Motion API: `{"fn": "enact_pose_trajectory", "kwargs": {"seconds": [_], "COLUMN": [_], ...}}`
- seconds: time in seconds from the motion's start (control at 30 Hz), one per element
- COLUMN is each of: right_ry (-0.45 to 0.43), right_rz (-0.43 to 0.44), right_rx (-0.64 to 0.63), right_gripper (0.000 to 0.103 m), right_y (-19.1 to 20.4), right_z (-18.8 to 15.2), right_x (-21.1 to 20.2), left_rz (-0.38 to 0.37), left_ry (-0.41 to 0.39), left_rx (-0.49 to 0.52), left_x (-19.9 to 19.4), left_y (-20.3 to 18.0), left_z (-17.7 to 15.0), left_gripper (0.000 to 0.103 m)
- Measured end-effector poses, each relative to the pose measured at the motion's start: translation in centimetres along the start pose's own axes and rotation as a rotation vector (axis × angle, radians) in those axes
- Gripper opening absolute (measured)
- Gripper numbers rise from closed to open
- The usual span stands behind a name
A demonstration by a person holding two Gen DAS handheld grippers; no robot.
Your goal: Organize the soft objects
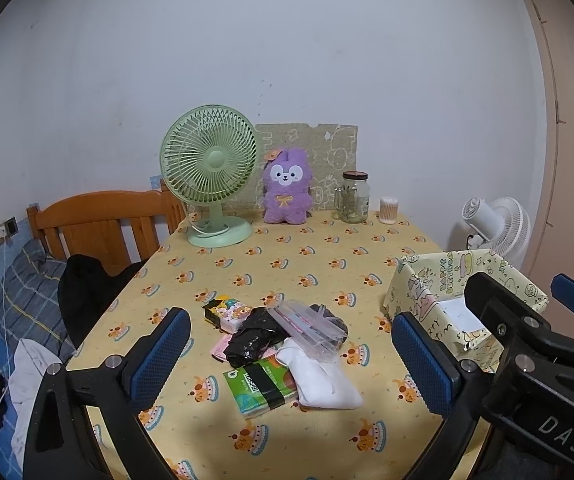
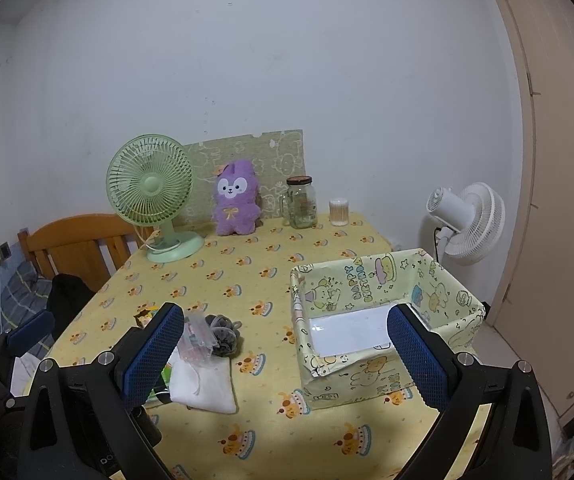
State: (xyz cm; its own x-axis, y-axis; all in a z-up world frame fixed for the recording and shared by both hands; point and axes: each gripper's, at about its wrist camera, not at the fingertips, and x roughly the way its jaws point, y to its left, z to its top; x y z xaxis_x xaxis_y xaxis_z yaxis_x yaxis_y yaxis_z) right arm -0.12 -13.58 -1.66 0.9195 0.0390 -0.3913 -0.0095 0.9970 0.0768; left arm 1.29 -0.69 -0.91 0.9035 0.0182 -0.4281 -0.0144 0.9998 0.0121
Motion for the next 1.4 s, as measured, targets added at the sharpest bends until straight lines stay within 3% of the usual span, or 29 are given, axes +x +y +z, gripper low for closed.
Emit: {"fn": "enact_pose_trajectory", "kwargs": {"seconds": [0.8, 1.4], "right_ry": [0.031, 0.136], "right_rz": [0.028, 0.072], "right_rx": [-0.024, -0.054], "right_gripper": [0.102, 0.099], "right_y": [2.0, 5.2], "right_z": [-0.5, -2.5], "right_x": [3.1, 8.7], "left_rz": [0.019, 0.056], "left_ry": [0.026, 0.132], "left_rx": [0.021, -0.005], "left_x": [2.5, 7.4], "left_y": [0.6, 3.4], "left_z": [-0.7, -2.7], "left_gripper": [0.092, 0.088]}}
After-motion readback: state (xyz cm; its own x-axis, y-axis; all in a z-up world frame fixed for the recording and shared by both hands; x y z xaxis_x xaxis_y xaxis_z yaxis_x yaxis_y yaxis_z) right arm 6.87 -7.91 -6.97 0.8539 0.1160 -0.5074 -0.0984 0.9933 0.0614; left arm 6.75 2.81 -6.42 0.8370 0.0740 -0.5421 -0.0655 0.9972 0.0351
